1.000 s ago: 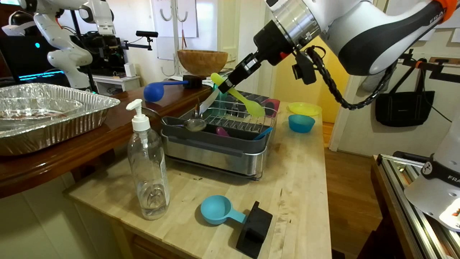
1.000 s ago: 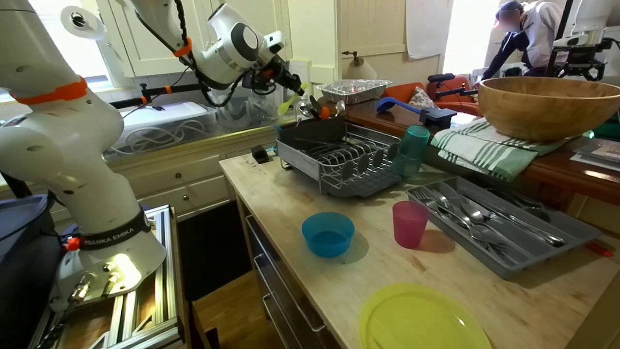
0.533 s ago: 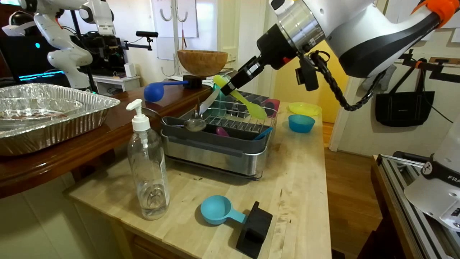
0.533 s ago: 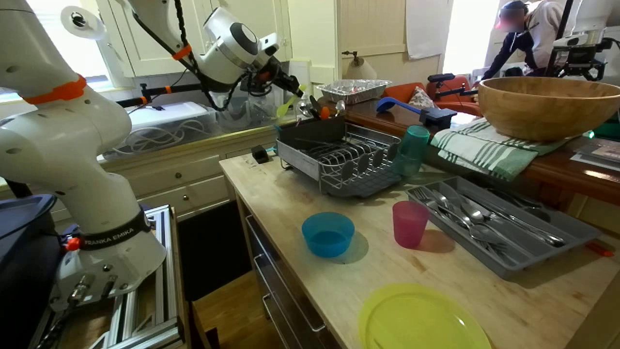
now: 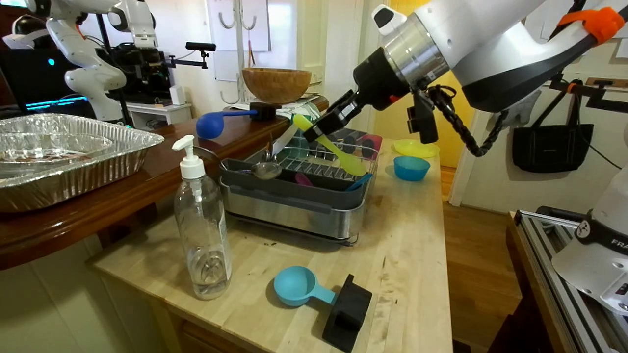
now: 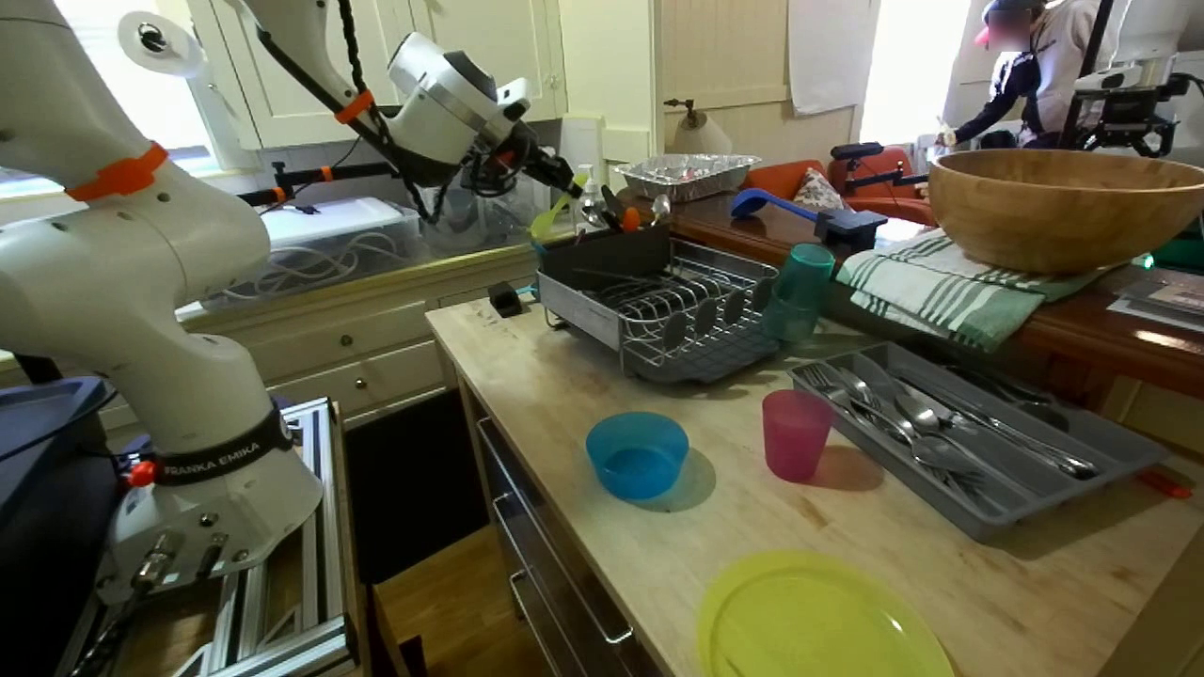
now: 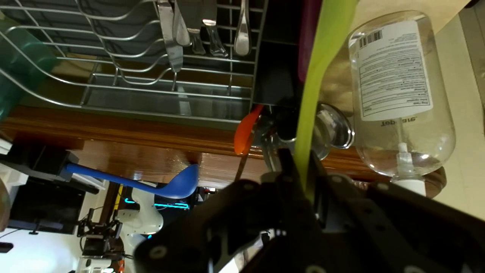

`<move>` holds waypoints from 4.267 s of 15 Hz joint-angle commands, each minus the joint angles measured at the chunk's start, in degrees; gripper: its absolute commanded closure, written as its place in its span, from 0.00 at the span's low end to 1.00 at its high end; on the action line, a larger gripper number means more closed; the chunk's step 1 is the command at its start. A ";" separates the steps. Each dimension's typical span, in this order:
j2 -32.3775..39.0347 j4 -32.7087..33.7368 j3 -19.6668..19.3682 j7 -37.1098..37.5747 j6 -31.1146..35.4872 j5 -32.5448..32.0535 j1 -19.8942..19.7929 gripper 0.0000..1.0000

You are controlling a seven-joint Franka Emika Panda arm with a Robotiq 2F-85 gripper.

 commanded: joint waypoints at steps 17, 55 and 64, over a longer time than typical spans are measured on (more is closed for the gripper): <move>-31.36 8.67 35.04 28.92 11.39 -2.15 -37.84 0.97; 6.16 6.81 19.45 15.03 2.25 2.00 -26.08 0.00; 15.83 8.52 13.05 2.68 -5.05 8.20 -18.35 0.00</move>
